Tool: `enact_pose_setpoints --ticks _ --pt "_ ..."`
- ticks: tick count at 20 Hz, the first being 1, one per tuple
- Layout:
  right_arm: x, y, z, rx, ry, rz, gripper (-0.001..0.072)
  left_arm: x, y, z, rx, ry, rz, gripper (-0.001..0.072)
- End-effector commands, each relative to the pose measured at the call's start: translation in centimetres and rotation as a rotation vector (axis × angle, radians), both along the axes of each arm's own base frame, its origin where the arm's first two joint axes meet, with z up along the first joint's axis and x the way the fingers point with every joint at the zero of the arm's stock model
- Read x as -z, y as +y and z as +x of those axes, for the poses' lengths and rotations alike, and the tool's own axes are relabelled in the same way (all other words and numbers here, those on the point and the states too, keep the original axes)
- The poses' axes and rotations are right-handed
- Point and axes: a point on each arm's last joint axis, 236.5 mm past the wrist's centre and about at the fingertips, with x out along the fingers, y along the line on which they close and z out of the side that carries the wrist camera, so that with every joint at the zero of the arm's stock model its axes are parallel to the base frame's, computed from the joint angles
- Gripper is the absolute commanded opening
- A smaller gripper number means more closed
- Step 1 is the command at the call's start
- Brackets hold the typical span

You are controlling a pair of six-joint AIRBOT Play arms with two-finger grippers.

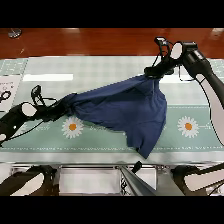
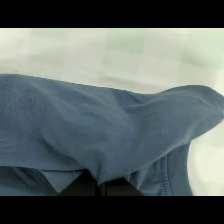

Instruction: Fold the shirts.

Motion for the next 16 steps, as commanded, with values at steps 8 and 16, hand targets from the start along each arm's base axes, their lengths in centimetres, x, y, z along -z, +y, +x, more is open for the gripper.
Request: enact_pose_setpoints --ticks 8,16 --pt "0.1 0.6 -0.8 -0.001 0.037 0.028 0.0023 2.0 0.5 0.5 -0.116 0.045 -0.027 0.0022" --pt "-3.6 0.6 -0.7 -0.024 -0.050 0.034 0.0023 -10.5 1.7 3.6 -0.103 -0.322 -0.013 0.0021"
